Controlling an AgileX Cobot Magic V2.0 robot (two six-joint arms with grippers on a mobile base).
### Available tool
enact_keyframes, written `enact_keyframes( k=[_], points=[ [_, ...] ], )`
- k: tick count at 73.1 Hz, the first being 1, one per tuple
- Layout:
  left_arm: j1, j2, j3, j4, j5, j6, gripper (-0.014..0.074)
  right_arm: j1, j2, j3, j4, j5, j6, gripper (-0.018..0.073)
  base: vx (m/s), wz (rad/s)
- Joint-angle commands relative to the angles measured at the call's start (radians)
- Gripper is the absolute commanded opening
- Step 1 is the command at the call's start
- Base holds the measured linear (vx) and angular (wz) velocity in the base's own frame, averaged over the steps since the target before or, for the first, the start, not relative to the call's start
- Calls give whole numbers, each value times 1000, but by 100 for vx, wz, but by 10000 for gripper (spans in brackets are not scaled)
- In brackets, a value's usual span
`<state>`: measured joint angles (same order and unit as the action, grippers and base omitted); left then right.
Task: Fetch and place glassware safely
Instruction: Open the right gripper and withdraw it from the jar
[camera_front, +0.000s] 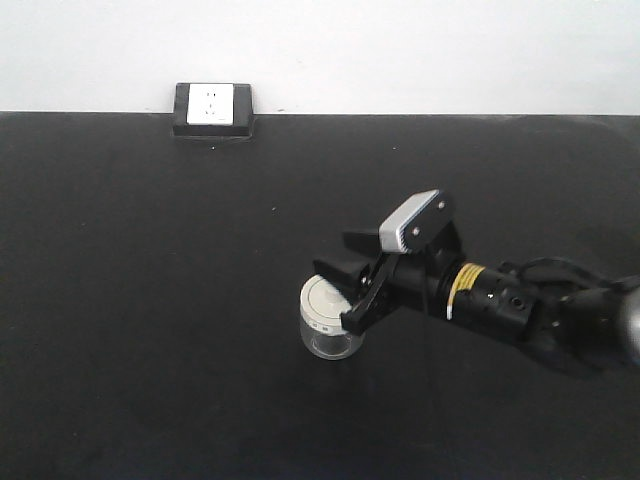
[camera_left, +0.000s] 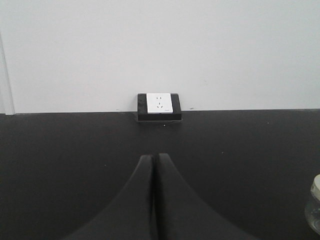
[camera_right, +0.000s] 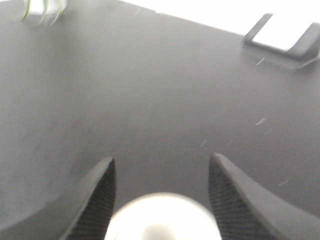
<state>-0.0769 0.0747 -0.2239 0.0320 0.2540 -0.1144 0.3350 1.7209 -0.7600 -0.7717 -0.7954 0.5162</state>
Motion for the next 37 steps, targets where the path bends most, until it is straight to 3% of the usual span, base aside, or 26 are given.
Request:
enact_keyframes(
  k=[1, 19, 37],
  points=[
    [-8, 9, -21, -8, -77, -8, -7, -2, -142, -19, 15, 94, 62, 412, 0, 0],
    [-8, 9, -21, -8, -77, -8, -7, -2, -430, -19, 4, 527, 76, 412, 0, 0],
    [-8, 9, -21, -8, -77, -8, -7, -2, -679, -19, 8, 790, 172, 412, 0, 0]
  ],
)
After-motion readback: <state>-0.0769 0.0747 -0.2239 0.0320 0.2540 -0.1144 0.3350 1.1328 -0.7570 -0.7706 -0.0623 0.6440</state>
